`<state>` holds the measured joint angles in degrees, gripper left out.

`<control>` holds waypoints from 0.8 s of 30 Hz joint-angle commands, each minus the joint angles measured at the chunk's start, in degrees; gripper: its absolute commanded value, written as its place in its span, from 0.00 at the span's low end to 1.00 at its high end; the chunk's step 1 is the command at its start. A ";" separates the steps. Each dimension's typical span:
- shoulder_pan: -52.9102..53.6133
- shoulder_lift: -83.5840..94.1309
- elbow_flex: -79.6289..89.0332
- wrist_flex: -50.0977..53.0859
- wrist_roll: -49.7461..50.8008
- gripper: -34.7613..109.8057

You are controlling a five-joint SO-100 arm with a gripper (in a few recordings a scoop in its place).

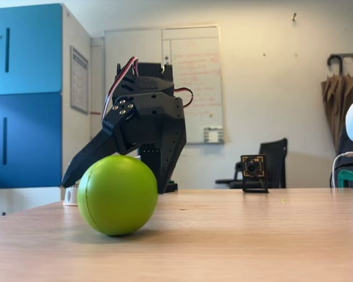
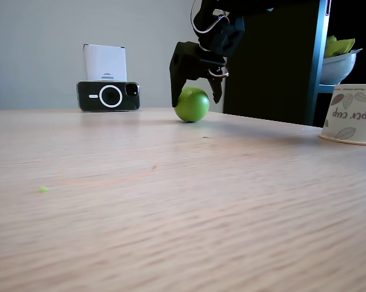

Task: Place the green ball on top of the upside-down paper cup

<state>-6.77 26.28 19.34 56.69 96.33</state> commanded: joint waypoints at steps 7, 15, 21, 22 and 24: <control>1.41 -1.58 -3.69 -1.14 1.05 0.53; 1.67 -2.29 -4.92 -3.60 1.05 0.42; 1.67 -2.02 -5.19 -3.87 0.79 0.42; 1.67 -1.93 -5.19 -3.87 0.79 0.42; 1.67 -1.32 -5.45 -3.87 0.62 0.42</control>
<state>-5.45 23.20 16.79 53.53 97.29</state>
